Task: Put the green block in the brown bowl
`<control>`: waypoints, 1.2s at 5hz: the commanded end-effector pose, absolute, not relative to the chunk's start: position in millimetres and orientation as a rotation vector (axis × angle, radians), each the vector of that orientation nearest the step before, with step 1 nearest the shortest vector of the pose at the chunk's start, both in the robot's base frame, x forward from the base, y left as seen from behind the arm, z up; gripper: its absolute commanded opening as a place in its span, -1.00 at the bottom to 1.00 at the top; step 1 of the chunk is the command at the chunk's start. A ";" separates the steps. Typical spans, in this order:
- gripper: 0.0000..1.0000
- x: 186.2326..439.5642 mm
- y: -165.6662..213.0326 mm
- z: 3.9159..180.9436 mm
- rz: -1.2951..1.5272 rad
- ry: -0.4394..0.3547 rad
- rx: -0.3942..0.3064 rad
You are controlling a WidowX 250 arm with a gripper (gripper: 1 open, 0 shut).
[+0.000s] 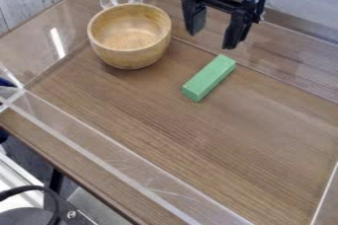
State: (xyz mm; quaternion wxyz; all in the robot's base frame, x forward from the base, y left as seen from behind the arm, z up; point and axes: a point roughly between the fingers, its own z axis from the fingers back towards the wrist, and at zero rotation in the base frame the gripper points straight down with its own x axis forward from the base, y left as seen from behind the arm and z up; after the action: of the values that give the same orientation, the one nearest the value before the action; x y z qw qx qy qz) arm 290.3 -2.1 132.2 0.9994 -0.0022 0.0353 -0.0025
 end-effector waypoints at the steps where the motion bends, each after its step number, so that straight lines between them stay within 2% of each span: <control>1: 1.00 294.2 1.1 114.4 -0.010 0.095 0.008; 2: 1.00 297.0 3.9 89.1 -0.019 0.117 0.024; 5: 1.00 319.5 7.4 49.3 -0.067 0.148 0.038; 6: -1.00 325.5 10.4 40.5 -0.071 0.150 0.036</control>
State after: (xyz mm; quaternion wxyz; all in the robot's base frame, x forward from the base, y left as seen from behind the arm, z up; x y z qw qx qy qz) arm 317.6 9.4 34.4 0.9949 0.0188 0.0954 -0.0277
